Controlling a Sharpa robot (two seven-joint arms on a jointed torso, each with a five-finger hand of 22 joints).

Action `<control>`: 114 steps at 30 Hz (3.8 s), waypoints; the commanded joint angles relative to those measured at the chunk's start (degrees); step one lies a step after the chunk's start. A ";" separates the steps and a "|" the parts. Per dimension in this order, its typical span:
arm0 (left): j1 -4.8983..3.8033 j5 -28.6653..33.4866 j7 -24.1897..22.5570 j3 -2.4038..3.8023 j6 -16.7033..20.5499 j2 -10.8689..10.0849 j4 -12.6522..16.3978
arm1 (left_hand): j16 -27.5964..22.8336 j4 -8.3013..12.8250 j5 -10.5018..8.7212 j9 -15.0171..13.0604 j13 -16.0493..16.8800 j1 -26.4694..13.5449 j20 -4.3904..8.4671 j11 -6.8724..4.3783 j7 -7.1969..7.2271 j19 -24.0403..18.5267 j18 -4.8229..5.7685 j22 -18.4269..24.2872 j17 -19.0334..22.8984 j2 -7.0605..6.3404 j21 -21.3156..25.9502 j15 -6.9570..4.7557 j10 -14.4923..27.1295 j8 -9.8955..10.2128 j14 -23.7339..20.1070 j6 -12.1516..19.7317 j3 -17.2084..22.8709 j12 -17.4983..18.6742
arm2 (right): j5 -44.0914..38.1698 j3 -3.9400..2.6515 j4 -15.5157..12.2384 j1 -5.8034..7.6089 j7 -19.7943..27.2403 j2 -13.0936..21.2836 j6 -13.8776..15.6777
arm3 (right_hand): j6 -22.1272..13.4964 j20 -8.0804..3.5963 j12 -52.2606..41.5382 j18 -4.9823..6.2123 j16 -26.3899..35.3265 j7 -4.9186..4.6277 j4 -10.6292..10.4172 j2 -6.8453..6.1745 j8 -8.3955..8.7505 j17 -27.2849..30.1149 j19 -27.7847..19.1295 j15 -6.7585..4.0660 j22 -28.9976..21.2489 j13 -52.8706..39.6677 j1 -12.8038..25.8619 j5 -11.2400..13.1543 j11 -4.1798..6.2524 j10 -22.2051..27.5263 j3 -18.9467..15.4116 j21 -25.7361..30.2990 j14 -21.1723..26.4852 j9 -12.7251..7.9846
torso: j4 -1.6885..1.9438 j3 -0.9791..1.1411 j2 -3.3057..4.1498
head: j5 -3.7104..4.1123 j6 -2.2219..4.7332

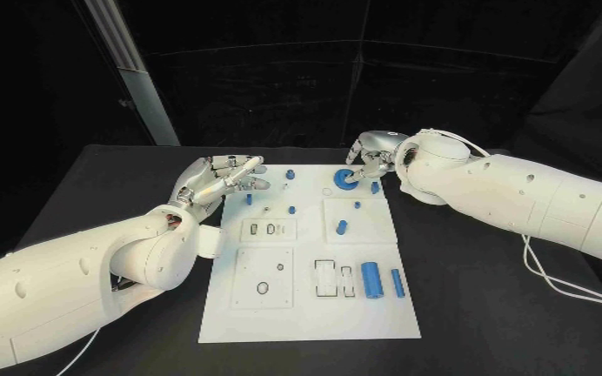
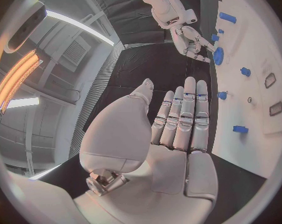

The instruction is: Assemble the parts on the task board

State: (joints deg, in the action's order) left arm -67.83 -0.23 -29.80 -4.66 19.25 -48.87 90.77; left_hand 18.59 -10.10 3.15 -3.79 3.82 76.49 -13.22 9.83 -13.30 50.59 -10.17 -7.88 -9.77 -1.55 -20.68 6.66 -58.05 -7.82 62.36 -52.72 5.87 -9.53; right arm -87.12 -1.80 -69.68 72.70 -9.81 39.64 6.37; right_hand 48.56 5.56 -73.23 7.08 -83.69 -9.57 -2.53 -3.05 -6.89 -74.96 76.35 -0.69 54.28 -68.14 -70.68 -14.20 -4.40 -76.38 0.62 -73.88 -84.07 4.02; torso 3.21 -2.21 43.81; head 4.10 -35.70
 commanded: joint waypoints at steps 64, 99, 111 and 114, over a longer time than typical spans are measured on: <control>-0.06 -0.47 0.54 -0.18 -1.36 0.22 -1.03 | -0.03 0.32 -0.11 -0.02 -0.02 0.15 0.04 0.10 -0.08 0.35 -0.34 0.10 -0.12 0.87 0.04 0.09 0.22 0.29 0.11 0.14 0.13 0.24 | -5.34 0.02 0.92 -0.19 -0.71 -2.18 -7.78 | 2.94 -0.28 -3.22 -1.32 -1.37 0.56 3.22 2.17 -3.55 -3.51 1.12 0.00 3.38 -4.38 -5.92 2.12 0.56 -2.26 4.42 -2.32 -3.68 0.14 | 0.03 -0.05 0.01 | 0.33 -1.65; -0.10 -0.45 0.40 -0.18 -1.08 -0.16 -0.75 | -0.04 0.36 -0.12 -0.03 -0.01 0.15 0.05 0.08 -0.05 0.37 -0.35 0.15 -0.17 1.00 0.07 0.07 0.18 0.32 0.11 0.11 0.15 0.26 | -7.04 0.02 -8.66 -0.28 -4.19 -3.73 10.48 | 9.15 -1.28 -4.57 -1.84 -1.87 2.07 3.00 3.97 -3.17 -4.79 2.23 -1.10 6.62 -6.80 -3.73 1.36 1.90 -3.91 12.06 -4.05 -3.92 -0.02 | 0.16 -0.07 0.01 | -1.01 -0.78; -0.11 0.17 0.20 -0.18 -1.15 -0.48 -0.95 | -0.04 0.36 -0.12 -0.03 -0.01 0.15 0.05 0.07 -0.04 0.38 -0.35 0.16 -0.18 1.01 0.08 0.07 0.16 0.33 0.11 0.10 0.14 0.26 | -8.72 0.09 -6.75 -0.85 -4.20 -9.48 8.15 | 9.20 -1.27 -4.52 -1.87 -1.85 2.06 2.94 3.81 -3.01 -4.76 2.30 -1.10 6.80 -6.78 -3.51 1.29 1.89 -3.90 12.28 -4.14 -3.92 -0.03 | -0.13 0.01 0.06 | -1.34 -1.26; -0.11 0.19 0.17 -0.17 -1.13 -0.56 -1.04 | -0.04 0.36 -0.12 -0.03 -0.01 0.15 0.05 0.07 -0.04 0.38 -0.35 0.16 -0.18 1.01 0.08 0.07 0.16 0.33 0.11 0.10 0.14 0.26 | -8.90 0.10 -6.05 -1.26 -4.15 -10.45 7.43 | 9.21 -1.27 -4.52 -1.87 -1.84 2.06 2.93 3.81 -3.00 -4.74 2.30 -1.10 6.80 -6.77 -3.51 1.29 1.89 -3.90 12.28 -4.14 -3.91 -0.03 | -0.12 0.05 0.01 | -1.44 -1.44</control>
State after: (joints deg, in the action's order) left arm -67.85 -0.09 -29.28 -4.85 18.81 -49.35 89.75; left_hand 18.59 -9.94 3.15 -3.79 3.82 76.50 -13.22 9.83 -13.30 50.59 -10.16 -7.79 -9.87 -1.11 -20.68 6.65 -58.05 -7.82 62.35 -52.71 6.03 -9.53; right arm -94.90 -1.71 -76.10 71.50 -13.83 29.55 14.72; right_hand 54.29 4.40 -77.66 6.21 -85.31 -8.86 0.78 1.22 -9.63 -74.91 78.23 -1.45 61.04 -74.89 -74.46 -12.70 -2.36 -79.85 12.17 -77.84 -83.94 3.55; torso 3.18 -2.21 43.86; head 2.76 -36.95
